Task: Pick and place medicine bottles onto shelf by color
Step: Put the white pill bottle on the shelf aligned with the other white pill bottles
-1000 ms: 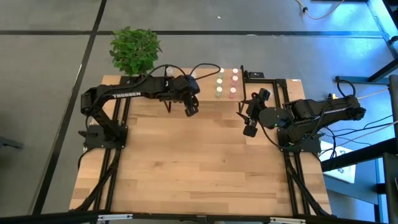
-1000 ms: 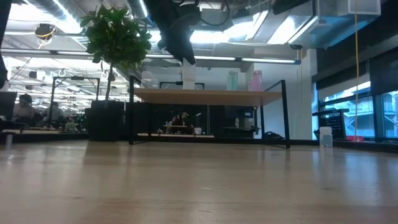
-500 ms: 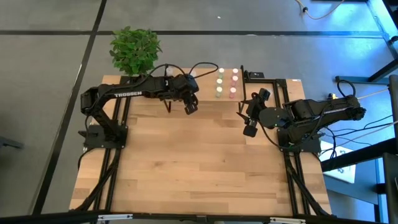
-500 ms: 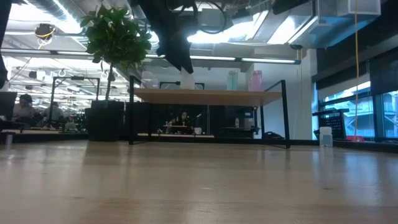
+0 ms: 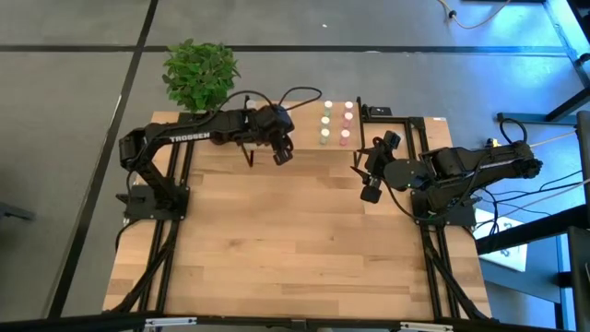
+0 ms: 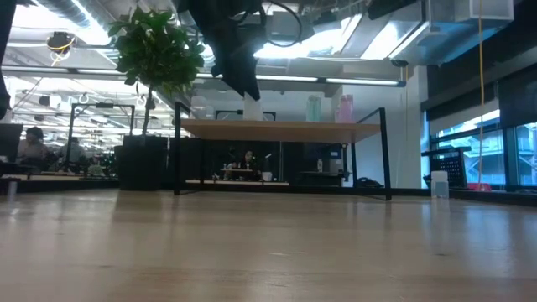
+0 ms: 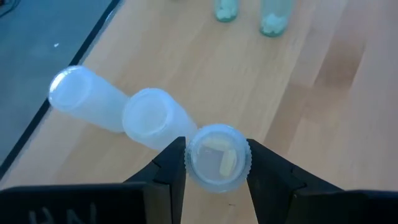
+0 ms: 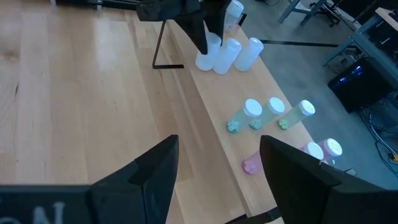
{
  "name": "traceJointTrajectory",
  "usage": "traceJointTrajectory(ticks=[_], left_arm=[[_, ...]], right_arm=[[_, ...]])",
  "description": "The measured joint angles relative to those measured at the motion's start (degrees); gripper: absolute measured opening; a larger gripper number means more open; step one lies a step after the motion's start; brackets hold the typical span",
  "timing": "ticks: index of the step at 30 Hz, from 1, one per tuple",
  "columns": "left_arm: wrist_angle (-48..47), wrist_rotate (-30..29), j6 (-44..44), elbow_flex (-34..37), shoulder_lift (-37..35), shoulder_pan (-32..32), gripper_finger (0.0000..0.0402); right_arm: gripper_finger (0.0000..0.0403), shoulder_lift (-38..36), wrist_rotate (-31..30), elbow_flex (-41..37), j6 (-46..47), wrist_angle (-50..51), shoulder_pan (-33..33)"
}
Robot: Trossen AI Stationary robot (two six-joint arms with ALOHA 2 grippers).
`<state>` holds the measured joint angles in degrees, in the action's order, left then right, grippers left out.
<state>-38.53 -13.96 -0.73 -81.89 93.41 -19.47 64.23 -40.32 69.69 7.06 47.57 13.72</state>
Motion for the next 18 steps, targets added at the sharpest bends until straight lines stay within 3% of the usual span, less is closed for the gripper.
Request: traceJointTrajectory(ticks=[18], left_arm=[[0.1,1.59,-0.61,0.02,0.0,0.59,0.0122]], right_arm=[[0.0227,0.0,0.0,0.0,0.01,0.0,0.0]])
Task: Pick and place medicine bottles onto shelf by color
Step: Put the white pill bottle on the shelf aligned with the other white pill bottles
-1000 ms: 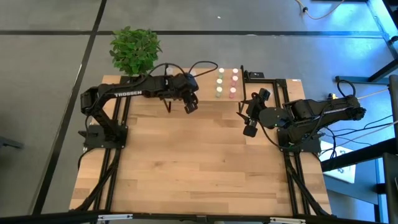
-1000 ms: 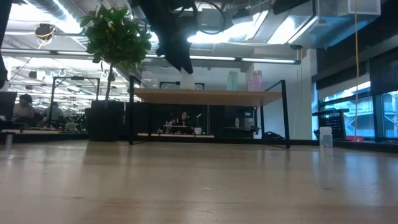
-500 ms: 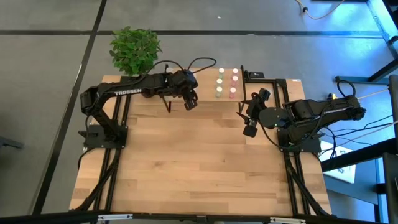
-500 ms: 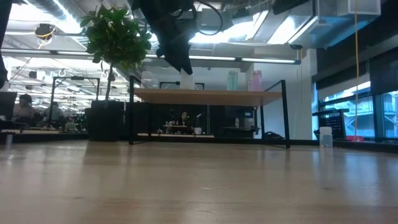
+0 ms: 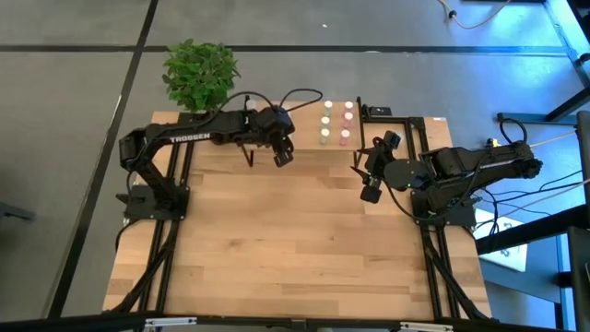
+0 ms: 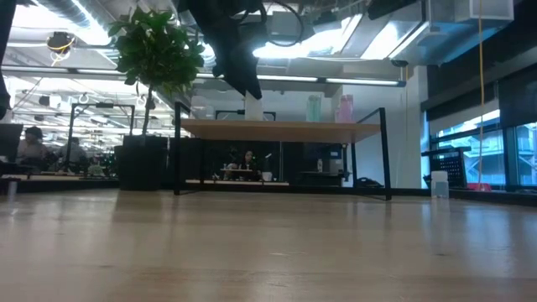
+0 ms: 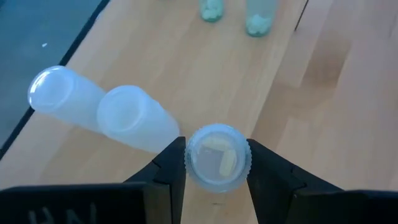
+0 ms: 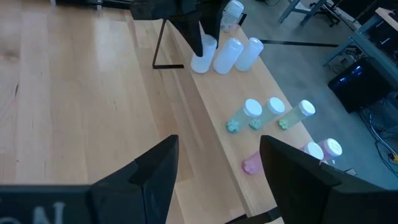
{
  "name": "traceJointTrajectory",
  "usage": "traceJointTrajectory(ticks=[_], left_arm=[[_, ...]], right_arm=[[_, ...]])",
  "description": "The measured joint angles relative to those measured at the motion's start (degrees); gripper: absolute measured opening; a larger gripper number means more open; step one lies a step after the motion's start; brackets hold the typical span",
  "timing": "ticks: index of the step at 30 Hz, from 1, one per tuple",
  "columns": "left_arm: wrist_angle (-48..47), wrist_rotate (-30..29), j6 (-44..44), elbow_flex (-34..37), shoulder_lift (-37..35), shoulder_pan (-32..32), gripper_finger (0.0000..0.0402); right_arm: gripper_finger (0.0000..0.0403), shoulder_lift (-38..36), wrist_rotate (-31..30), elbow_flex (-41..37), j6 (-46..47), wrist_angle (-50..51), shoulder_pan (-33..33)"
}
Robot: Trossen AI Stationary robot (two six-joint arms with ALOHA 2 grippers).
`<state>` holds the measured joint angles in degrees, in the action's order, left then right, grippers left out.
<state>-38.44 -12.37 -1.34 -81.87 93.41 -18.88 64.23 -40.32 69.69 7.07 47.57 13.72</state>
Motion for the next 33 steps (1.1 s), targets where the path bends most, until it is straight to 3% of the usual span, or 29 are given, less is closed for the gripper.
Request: traceJointTrajectory(ticks=[20,33], left_arm=[[-0.02,3.23,-0.07,0.0,0.02,-0.6,0.0123],[0.15,0.9,-0.12,0.0,0.02,-0.6,0.0181]], right_arm=[[0.0227,0.0,0.0,0.0,0.0,0.0,0.02],[0.0227,0.0,0.0,0.0,0.0,0.0,0.0]])
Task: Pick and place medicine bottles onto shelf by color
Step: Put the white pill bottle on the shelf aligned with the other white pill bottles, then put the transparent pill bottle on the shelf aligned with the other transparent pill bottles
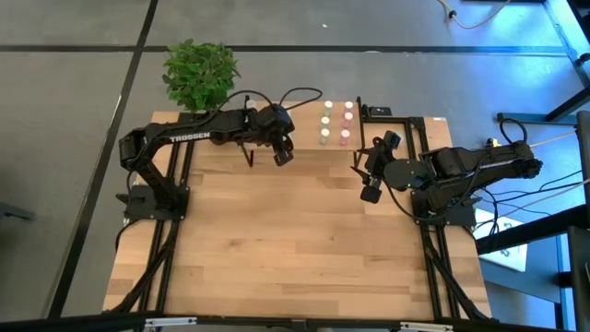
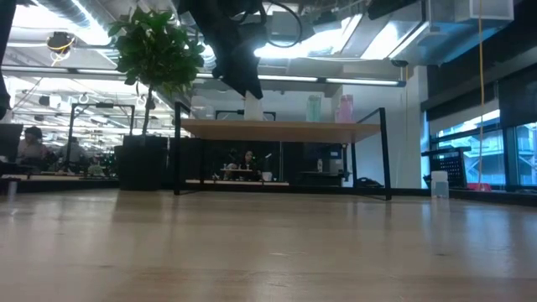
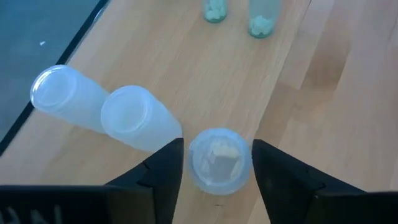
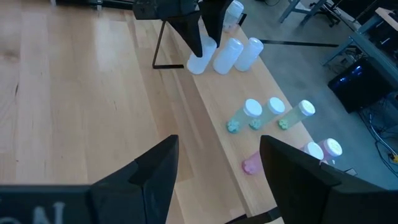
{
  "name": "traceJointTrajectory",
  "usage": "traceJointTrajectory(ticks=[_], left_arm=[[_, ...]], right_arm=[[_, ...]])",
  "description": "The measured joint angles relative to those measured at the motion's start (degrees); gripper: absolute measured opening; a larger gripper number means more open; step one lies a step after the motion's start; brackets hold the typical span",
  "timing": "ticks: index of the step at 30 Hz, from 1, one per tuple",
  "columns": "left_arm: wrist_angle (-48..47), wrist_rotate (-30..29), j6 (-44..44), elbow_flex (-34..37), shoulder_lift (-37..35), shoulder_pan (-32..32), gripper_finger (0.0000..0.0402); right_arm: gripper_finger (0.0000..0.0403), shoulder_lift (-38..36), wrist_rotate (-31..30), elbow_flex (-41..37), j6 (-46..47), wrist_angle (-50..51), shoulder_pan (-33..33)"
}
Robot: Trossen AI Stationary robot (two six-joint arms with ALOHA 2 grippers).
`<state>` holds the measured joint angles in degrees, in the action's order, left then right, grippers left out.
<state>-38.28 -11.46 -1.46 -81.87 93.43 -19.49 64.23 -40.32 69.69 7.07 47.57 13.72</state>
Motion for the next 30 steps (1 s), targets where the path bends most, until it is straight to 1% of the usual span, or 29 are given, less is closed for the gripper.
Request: traceJointTrajectory(ticks=[8,14,18,25,30], left_arm=[[0.62,-0.04,-1.39,0.0,0.0,0.0,0.0232],[0.68,-1.53,0.16,0.0,0.0,0.34,0.027],[0.19,-2.97,1.96,-0.93,0.02,1.33,0.0276],[-0.64,-8.83,3.7,-3.23,-0.89,3.83,0.0277],[-4.75,-13.0,3.21,-4.68,-2.67,6.42,0.0277]], right_arm=[[0.0227,0.0,0.0,0.0,-0.02,0.0,0.02],[0.0227,0.0,-0.02,0.0,0.0,0.0,0.0],[0.0227,0.0,-0.02,0.0,-0.02,0.0,0.0],[0.0227,0.0,-0.02,0.0,0.0,-0.02,0.02],[0.0227,-0.02,0.0,0.02,0.0,-0.13,0.02]])
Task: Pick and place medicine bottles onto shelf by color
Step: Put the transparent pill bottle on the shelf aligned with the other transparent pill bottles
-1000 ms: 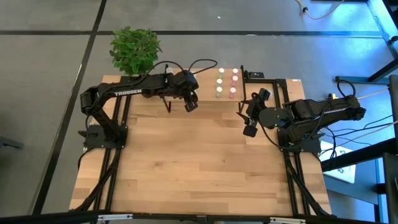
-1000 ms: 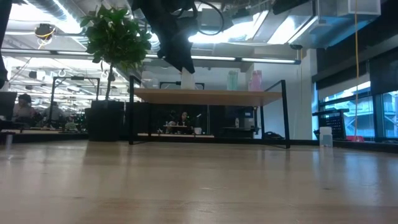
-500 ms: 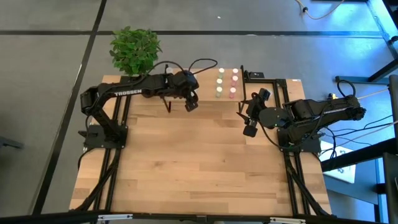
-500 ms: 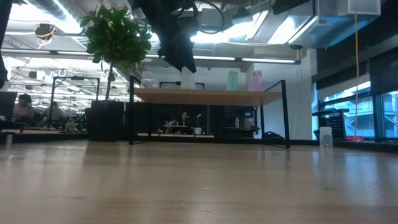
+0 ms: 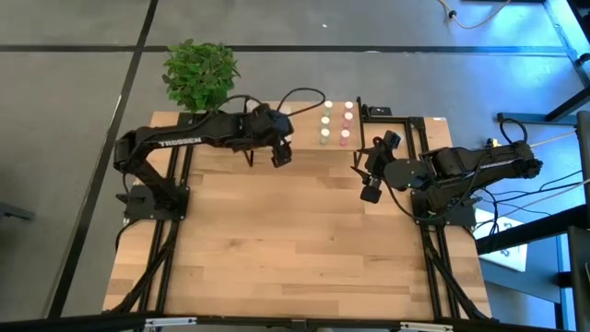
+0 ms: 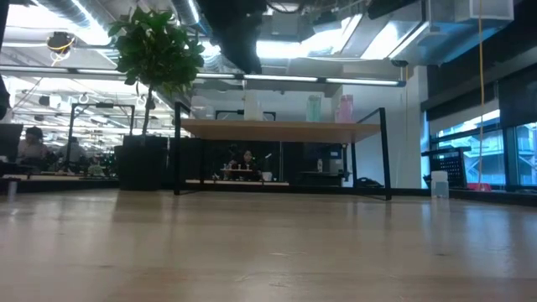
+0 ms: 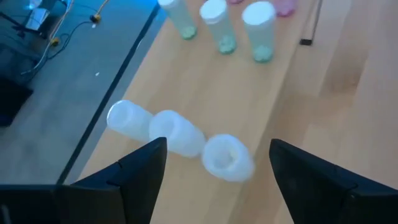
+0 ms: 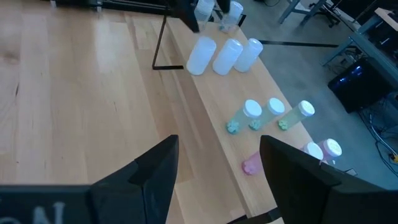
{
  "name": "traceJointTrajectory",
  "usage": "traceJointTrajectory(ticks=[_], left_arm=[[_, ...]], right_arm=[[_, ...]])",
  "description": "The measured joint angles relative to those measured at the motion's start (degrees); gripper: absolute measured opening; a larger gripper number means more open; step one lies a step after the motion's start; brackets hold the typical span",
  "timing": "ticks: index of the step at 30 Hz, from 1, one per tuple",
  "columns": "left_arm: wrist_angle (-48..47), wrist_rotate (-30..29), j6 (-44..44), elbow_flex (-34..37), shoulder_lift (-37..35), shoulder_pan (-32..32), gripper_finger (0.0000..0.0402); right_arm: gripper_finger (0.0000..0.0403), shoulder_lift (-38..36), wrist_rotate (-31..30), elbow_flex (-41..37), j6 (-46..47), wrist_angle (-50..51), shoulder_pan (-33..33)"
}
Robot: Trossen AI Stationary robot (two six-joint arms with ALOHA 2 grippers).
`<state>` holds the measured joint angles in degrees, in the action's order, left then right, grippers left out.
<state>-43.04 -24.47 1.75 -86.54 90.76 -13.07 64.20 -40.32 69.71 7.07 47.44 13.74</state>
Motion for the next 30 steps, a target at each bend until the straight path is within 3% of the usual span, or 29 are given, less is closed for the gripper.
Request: traceJointTrajectory(ticks=[15,30], left_arm=[[-9.72,-2.15,-12.47,-1.33,-7.22,16.58,0.0277],[-14.44,-13.75,-30.02,0.22,-6.73,34.09,0.0277]], right_arm=[[0.0227,0.0,5.01,0.0,-0.02,-0.09,0.0],[0.0227,0.0,7.48,0.0,-0.02,-0.82,0.0]])
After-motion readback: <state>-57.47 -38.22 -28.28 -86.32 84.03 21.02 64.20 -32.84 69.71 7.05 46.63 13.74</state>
